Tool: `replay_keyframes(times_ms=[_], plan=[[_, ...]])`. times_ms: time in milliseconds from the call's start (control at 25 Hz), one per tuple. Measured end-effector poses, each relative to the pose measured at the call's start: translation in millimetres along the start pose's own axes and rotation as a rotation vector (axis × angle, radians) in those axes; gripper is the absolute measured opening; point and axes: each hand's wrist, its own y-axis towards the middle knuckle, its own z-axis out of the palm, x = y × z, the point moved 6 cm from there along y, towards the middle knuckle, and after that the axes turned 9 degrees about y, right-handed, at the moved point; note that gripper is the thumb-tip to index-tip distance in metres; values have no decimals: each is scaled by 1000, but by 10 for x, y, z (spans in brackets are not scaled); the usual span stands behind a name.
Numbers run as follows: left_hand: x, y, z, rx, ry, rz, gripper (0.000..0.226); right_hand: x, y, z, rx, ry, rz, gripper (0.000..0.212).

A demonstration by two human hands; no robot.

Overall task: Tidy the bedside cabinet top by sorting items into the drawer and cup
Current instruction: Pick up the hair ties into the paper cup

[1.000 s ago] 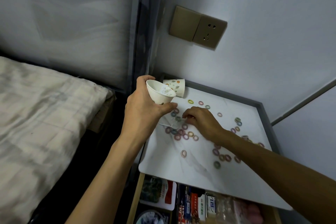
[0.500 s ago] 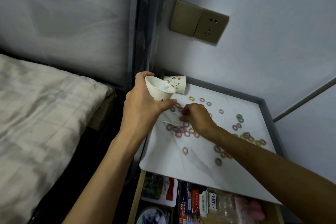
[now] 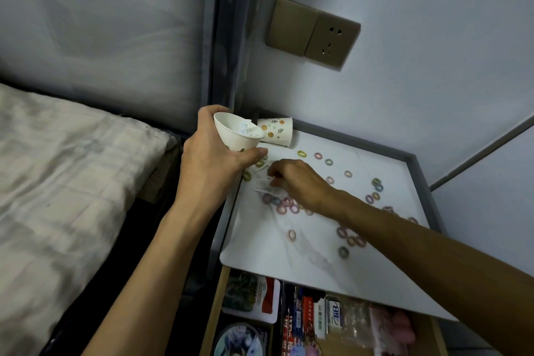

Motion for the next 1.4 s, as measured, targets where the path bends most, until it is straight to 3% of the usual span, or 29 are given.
replay_keyframes(times_ms=[120,280,440,520,600,680,880,1040,1120,1280,1320,1400], plan=[[21,27,-33,-12,-11,0,72,140,2,168,115,40,-4,11],[51,51,-51,-20,-16,-2,75,223,21,180,25,-294,-130,7],[68,52,-60,-18,-21,-9,73,272,-7,305,119,-434,-230,13],[58,50,-52,-13,-33,-14,73,200,-37,106,27,-175,-140,2],[61,55,-51,-9,-29,-16,73,61,-36,-227,-89,146,41,9],[72,50,-50,-1,-22,-22,74,64,-19,-632,-191,268,47,12],[38,18,35,29,7,-30,73,610,47,-1495,-184,325,-204,19],[-15,-19,98,64,43,-5,70,1266,92,-1419,53,45,-481,21],[-29,-10,89,57,31,-1,70,1389,117,-1303,80,8,-566,24],[-7,28,-24,-20,17,-1,75,943,322,-1513,-274,227,-402,15],[11,37,-66,-42,10,-5,75,765,401,-1477,-280,202,-312,15],[37,54,-147,-74,-6,-8,74,491,546,-1135,-85,33,-192,19]])
